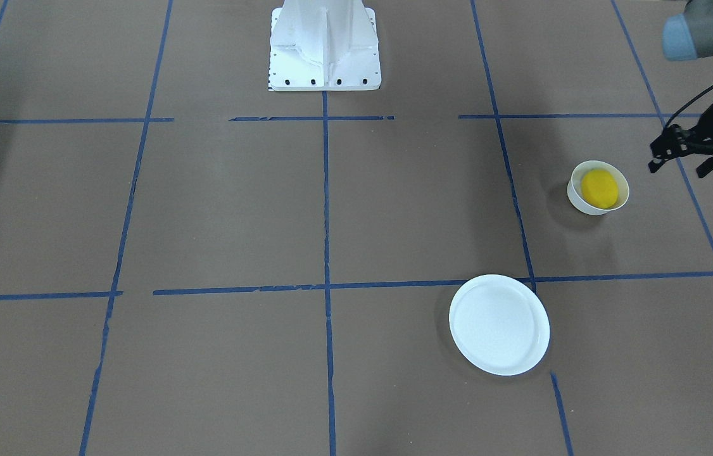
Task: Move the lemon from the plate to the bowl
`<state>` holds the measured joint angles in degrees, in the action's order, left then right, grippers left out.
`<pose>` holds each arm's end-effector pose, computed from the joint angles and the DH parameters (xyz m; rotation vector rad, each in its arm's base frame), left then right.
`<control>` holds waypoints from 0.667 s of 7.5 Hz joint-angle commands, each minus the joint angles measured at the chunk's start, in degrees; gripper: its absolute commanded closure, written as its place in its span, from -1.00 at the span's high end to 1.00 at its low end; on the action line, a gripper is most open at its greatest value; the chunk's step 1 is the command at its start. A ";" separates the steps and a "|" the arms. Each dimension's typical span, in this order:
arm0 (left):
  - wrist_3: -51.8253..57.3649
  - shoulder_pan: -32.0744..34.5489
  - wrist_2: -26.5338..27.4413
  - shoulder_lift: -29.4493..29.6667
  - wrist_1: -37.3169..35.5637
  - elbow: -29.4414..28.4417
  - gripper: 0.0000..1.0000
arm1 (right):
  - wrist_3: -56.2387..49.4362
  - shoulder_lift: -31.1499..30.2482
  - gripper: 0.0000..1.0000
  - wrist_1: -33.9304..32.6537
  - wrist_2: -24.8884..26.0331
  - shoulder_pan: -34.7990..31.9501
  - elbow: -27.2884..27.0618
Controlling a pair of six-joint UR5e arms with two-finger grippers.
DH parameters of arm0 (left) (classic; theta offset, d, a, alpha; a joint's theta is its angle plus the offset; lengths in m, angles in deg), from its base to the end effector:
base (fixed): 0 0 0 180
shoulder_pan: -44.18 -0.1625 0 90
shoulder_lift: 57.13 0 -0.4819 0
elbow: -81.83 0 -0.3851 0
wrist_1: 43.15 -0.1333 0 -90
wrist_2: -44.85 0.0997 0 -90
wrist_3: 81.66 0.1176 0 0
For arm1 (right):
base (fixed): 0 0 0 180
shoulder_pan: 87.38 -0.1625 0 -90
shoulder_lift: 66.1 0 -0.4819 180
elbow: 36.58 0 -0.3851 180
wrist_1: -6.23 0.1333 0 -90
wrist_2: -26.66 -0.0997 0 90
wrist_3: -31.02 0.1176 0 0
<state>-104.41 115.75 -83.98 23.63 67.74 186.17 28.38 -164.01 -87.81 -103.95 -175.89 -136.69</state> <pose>0.0813 -0.4324 0.6426 0.1738 0.7761 0.0823 0.0459 -0.4166 0.7175 -0.0236 -0.7091 -0.0577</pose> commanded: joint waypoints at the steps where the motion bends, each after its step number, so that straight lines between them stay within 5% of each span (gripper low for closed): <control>1: 18.97 16.85 -0.28 0.35 -8.21 -2.98 1.00 | 0.00 0.00 1.00 0.00 0.00 0.00 0.00; 4: 33.73 26.94 -1.33 6.15 -22.78 -8.01 1.00 | 0.00 0.00 1.00 0.00 0.00 0.00 0.00; 5: 33.30 27.04 -5.60 2.59 -22.57 -8.18 1.00 | 0.00 0.00 1.00 0.00 0.00 0.00 0.00</control>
<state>-72.20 141.55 -86.04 28.10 47.73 178.44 28.38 -164.01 -87.81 -103.95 -175.89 -136.69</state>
